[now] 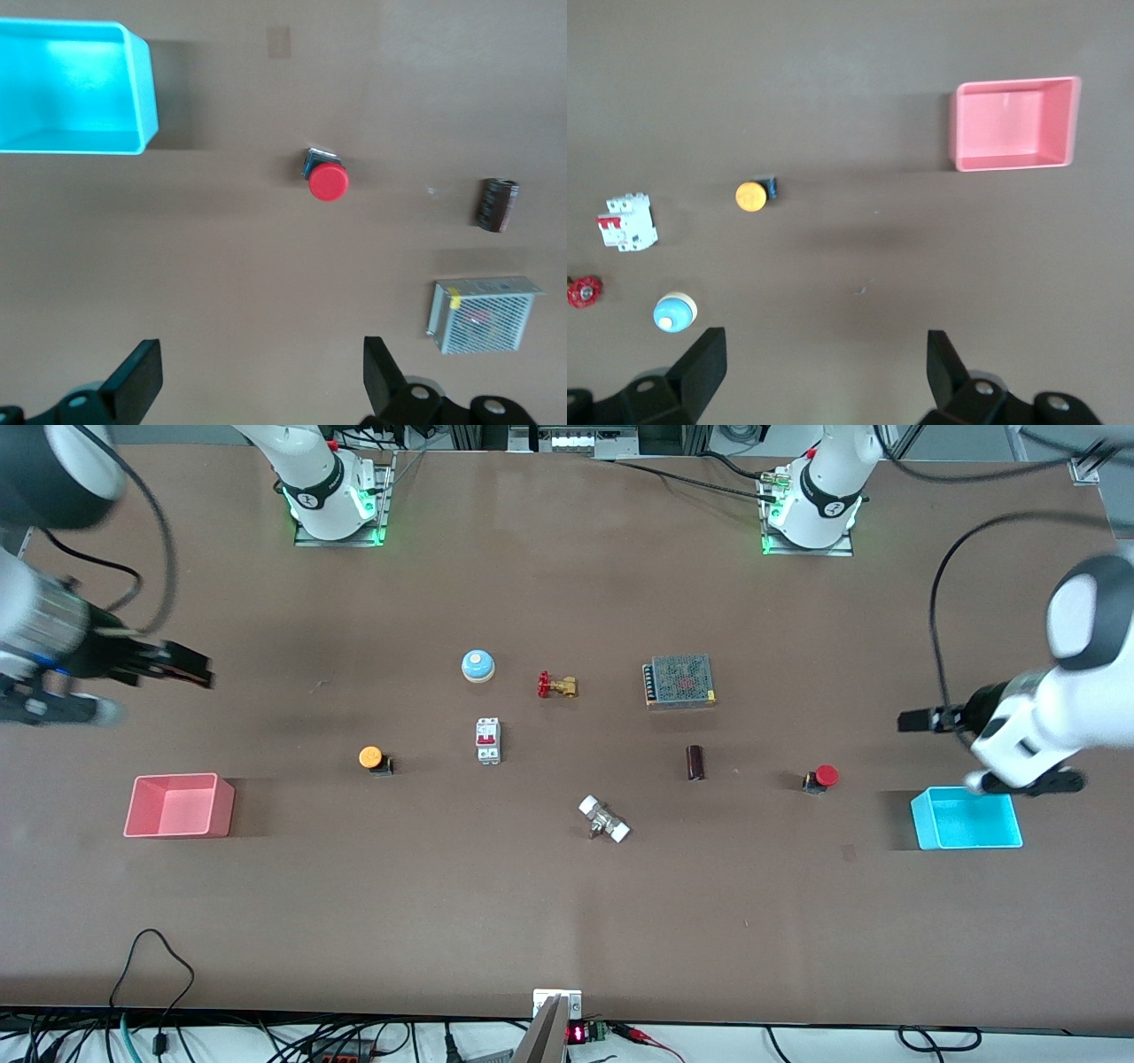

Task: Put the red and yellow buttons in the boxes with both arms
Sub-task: 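Reach the right gripper to the yellow button while the left gripper reaches the red button, then lower and close the right gripper on the yellow button while the left grips red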

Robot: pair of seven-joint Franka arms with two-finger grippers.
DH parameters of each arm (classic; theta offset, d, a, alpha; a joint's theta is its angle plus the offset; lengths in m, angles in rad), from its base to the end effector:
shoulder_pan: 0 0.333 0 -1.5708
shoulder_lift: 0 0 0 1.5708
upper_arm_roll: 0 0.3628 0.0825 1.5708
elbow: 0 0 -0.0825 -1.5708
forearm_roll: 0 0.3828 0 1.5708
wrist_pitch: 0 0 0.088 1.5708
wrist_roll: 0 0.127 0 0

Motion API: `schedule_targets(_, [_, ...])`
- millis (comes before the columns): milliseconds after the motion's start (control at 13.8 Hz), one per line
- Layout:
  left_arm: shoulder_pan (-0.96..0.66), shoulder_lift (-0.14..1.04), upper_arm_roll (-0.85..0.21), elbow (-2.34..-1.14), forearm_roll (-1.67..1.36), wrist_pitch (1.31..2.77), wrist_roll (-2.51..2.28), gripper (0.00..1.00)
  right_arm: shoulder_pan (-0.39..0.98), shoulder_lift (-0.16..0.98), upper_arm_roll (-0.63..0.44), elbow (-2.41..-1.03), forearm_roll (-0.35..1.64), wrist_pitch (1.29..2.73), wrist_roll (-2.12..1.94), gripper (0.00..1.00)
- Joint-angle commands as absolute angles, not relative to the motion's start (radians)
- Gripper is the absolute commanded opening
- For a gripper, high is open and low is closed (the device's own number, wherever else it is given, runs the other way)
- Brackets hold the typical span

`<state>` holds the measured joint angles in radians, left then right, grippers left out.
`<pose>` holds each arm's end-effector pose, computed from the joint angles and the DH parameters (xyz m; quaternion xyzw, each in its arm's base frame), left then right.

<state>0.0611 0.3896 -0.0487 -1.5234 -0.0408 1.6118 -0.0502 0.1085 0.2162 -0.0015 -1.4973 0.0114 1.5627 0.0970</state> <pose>0.6487 0.0074 0.4396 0.9877 0.0352 -0.1503 0.0266 0.6133 0.0674 0.5581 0.9971 0.0046 -0.0755 0.0022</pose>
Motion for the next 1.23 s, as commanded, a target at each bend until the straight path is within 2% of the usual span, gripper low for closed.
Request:
schedule_targets(0, [0.058,0.455,-0.046,-1.518,-0.051,1.716,-0.037,1.0,0.158,0.287,-0.002,-1.511,0.02,1.636,0.092,1.0])
schedule_targets(291, [0.012,0.541,-0.046,-1.563,-0.057,1.834,-0.035,1.0,0.192,0.275,-0.002,-1.744,0.025,1.99,0.112,1.0])
schedule_targets(436, [-0.006,0.581,-0.046,-1.569,-0.058,1.897,-0.034,1.0,0.213,0.29,-0.002,-1.813,0.025,2.133,0.191,1.0])
schedule_targets(872, [-0.014,0.601,-0.046,-1.704,-0.058,2.1,-0.034,1.0,0.293,0.4,-0.003,-1.838,0.015,2.298,0.222,1.0])
schedule_targets(1162, [-0.015,0.598,-0.048,-1.766,-0.115,2.169,-0.032,1.0,0.288,0.41,-0.003,-1.945,0.003,2.434,0.167,1.0])
